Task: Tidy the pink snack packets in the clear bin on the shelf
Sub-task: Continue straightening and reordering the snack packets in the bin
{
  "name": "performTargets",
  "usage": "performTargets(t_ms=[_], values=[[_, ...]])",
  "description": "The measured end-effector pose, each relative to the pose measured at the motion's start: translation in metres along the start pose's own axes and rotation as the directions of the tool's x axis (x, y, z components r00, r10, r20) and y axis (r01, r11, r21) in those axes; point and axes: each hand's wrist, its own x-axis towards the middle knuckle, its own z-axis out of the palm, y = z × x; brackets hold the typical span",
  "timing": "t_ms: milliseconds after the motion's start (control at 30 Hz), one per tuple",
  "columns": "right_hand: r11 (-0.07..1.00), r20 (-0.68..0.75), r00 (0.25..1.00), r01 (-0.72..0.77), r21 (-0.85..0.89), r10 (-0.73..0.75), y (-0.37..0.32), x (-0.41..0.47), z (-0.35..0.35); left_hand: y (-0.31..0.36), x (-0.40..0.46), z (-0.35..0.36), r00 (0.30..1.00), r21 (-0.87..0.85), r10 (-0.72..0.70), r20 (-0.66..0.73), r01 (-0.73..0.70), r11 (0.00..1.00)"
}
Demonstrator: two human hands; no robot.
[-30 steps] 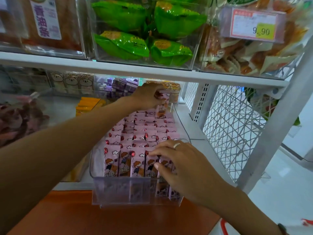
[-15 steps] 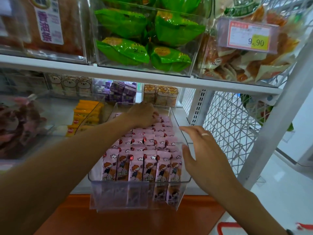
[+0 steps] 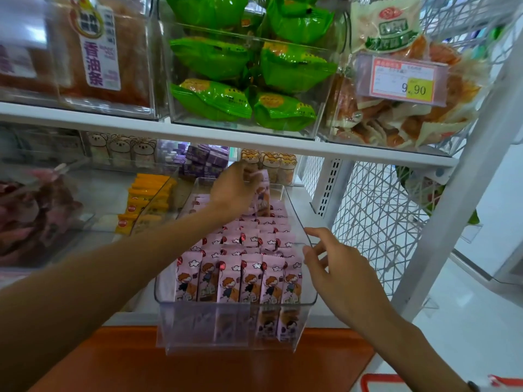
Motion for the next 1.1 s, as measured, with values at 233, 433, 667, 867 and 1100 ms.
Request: performTargets(t_ms=[233,433,667,867,1100], values=[[0.975,-0.241,0.969,0.110,0.193,-0.062,-0.024,0.003,-0.004,0.037,-0.081,-0.046,0.966,-0.472,-0.124,-0.226,0.003,0.882],[0.907,-0.014,0.990,0.135,0.400,-0.141,-0.060,-0.002,0.010,0.048,-0.127,-0.069,0.994,-0.659,-0.049,-0.093,-0.025,0.751],[0.543,0.239,0.959,-0.285,0.790,0.154,-0.062,0.012,0.019,0.025,-0.131,-0.077,0.996,-0.561,-0.035,0.080,0.075,0.824],[0.450,0.307,0.931,-0.364,0.815,0.198,-0.061,0.013,0.026,0.024,-0.141,-0.070,0.990,-0.370,0.045,0.132,0.007,0.929],[0.336,0.303,0.946,-0.325,0.884,0.116,-0.060,0.014,0.025,0.020,-0.139,-0.066,0.990,-0.318,0.087,0.107,-0.049,0.947]])
